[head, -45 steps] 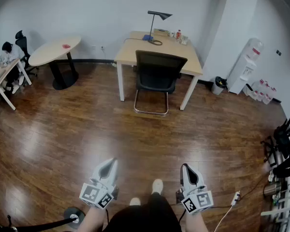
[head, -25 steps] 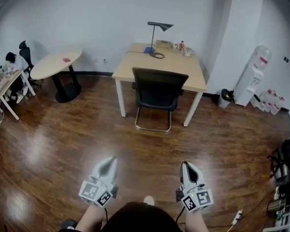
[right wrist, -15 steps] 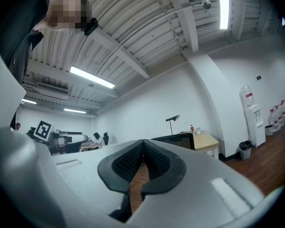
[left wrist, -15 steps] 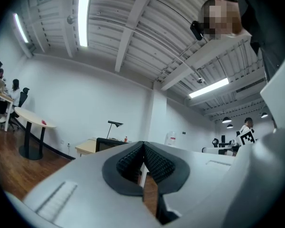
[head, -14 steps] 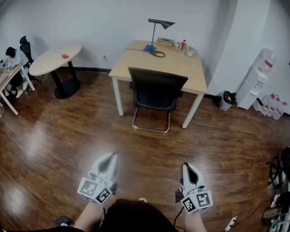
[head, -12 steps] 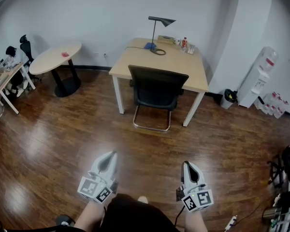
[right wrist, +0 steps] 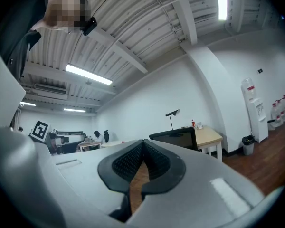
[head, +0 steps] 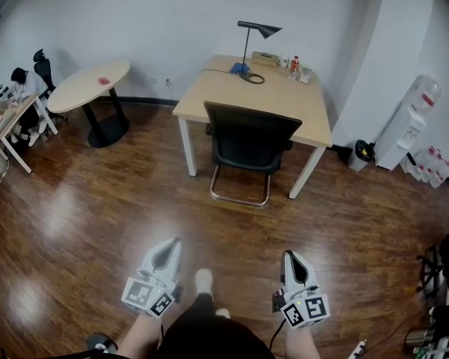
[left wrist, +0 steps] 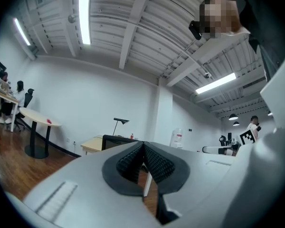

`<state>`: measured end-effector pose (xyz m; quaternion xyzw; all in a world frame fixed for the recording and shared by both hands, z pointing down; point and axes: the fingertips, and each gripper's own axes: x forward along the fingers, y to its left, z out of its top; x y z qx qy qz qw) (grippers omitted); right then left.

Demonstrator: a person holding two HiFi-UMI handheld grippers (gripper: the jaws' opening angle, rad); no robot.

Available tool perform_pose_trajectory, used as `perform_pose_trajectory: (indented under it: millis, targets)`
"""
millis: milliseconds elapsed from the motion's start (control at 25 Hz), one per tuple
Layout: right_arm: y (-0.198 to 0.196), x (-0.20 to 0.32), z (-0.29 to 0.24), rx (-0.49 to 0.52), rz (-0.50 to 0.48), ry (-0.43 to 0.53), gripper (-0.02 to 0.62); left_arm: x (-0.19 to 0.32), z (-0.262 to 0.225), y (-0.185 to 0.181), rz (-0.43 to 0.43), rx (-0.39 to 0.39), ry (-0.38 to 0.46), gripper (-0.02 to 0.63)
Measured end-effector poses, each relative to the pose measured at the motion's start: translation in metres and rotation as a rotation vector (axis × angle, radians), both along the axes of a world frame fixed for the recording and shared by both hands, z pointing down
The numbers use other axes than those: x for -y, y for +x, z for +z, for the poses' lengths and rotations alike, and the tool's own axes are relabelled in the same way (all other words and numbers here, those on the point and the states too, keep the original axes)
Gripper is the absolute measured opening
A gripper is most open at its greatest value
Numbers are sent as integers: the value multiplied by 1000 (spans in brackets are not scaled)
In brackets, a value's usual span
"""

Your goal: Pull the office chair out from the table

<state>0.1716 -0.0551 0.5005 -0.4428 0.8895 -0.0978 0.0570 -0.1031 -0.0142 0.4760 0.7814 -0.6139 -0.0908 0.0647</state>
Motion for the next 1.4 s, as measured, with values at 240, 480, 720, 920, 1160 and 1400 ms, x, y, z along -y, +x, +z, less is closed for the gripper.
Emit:
perform_pose_trajectory:
  millis: [240, 480, 720, 920, 1160, 1400]
  targets:
    - [-4, 34, 0, 3, 44, 2, 13, 43, 0, -11, 25, -6, 11, 2]
    - [-13, 81, -2, 25, 71, -4, 14, 95, -2, -22, 56, 22, 15, 2]
    - [-37, 131, -10, 25, 87, 16, 14, 147, -2, -41, 82, 38, 24, 2]
    - [-53, 165, -17, 49, 102, 17, 14, 187, -6, -54, 112, 35, 45, 2]
    - [-73, 203, -22, 29, 125, 39, 14, 239, -6, -72, 152, 28, 58, 2]
    - [-84, 234, -20, 3, 134, 36, 14, 276, -6, -86, 181, 21, 69, 2]
